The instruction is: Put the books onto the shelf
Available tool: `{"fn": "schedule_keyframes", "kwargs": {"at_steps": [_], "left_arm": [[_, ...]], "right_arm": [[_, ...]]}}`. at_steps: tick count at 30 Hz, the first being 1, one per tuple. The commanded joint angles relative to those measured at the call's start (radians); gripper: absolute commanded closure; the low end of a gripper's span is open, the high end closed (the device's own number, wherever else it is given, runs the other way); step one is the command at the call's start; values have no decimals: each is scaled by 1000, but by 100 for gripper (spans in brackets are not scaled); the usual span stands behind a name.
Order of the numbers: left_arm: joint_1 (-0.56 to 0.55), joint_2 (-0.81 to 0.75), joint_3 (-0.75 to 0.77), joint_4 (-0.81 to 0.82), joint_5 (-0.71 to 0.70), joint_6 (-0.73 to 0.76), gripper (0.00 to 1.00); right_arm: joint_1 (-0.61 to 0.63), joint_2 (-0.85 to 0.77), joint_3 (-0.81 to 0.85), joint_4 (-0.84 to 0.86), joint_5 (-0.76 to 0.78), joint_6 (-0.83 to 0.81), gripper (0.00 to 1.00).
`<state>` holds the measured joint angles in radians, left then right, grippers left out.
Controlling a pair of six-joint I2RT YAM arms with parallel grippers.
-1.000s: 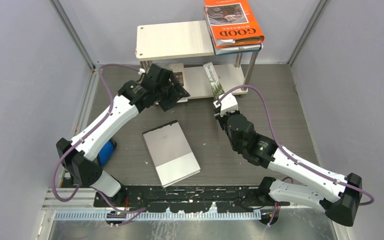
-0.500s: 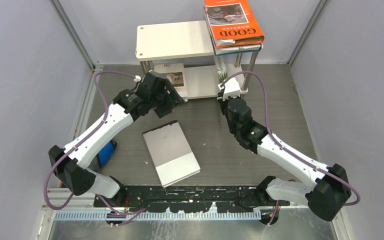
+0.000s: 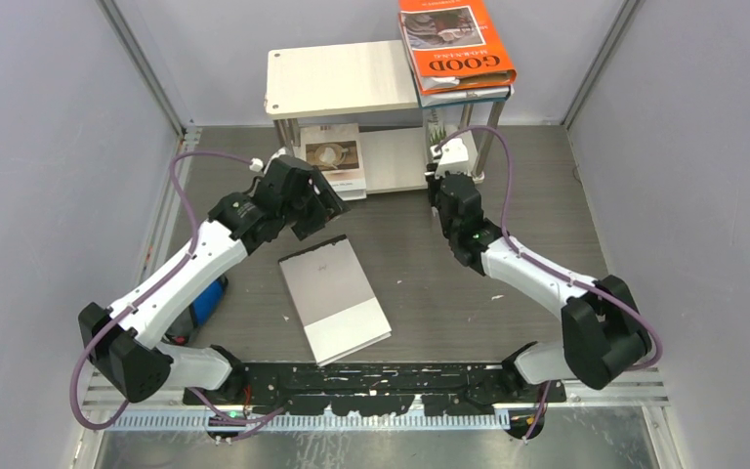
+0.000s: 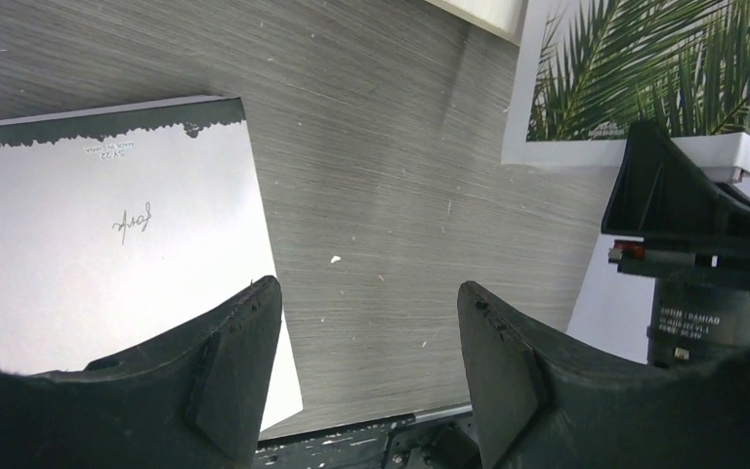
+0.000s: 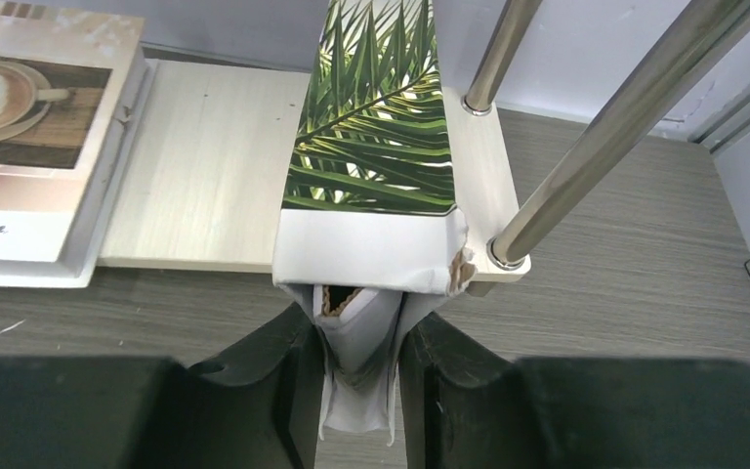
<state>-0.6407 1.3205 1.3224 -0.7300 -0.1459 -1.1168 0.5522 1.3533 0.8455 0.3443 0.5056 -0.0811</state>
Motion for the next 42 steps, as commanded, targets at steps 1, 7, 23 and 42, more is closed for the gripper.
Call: {"fn": "schedule_keyframes", "kwargs": {"at_steps": [1, 7, 23, 42], "left_arm": [[13, -49, -31, 89, -18, 19, 33], [26, -71, -71, 101, -11, 19, 33], [38, -89, -125, 125, -8, 2, 33], [67, -69, -156, 164, 37, -5, 33]], "right_arm": [[-51, 47, 38, 90, -32, 34, 66], [-107, 103, 47, 127, -50, 41, 65], [-237, 185, 118, 143, -114, 60, 52], [-317, 247, 190, 135, -123, 48, 39]]}}
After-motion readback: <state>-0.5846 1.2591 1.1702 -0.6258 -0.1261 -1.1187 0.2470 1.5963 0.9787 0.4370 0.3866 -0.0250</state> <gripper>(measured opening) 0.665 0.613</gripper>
